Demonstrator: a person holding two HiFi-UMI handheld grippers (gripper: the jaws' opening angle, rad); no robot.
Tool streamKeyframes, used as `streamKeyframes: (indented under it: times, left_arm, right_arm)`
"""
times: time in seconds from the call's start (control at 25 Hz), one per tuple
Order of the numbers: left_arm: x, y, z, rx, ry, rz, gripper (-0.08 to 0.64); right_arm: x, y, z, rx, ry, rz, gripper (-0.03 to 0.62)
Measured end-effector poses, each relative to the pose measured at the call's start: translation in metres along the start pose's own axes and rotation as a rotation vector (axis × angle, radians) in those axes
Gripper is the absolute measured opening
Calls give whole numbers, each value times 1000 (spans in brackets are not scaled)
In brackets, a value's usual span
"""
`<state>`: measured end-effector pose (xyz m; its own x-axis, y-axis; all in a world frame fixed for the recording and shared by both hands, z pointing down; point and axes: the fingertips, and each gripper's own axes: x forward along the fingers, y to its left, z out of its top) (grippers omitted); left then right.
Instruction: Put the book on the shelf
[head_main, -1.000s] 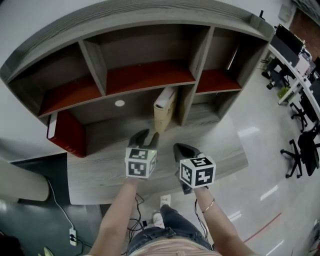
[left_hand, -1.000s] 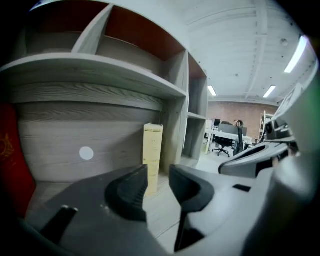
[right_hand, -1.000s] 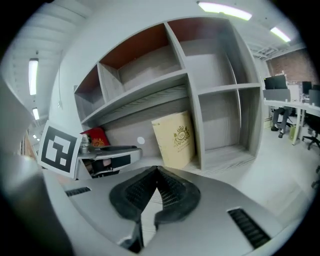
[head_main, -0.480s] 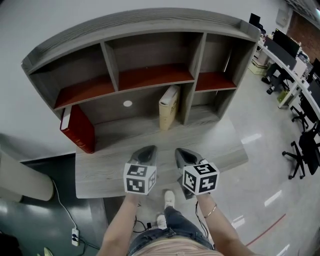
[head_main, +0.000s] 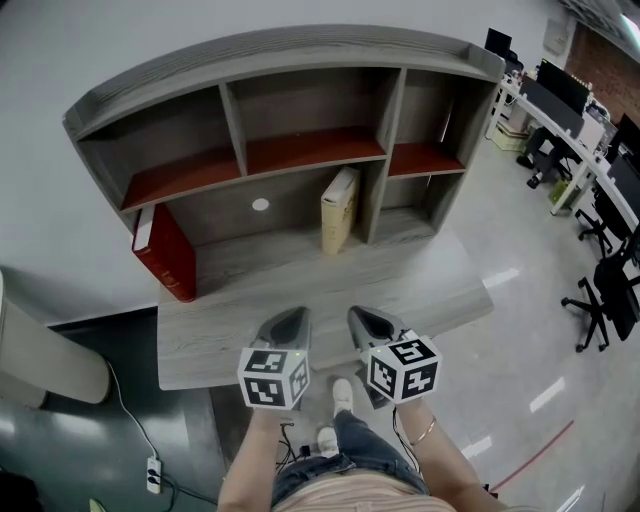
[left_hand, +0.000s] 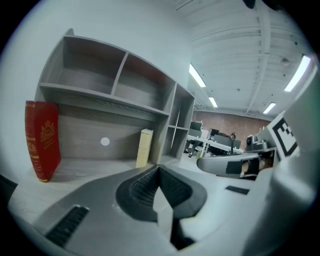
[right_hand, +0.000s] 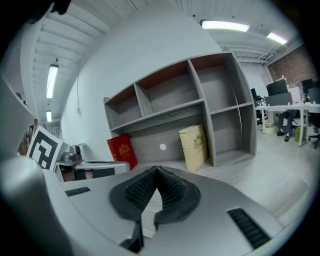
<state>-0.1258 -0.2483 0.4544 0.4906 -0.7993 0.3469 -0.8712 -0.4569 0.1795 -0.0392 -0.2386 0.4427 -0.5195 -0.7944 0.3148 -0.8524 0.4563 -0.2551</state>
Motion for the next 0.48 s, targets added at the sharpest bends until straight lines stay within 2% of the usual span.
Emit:
streamKeyframes:
  times: [0.48]
  left_arm:
    - [-49,8,-9,-106,-1,-7,12]
  right_arm:
    - [-22,38,-5,-15,-20,30,9]
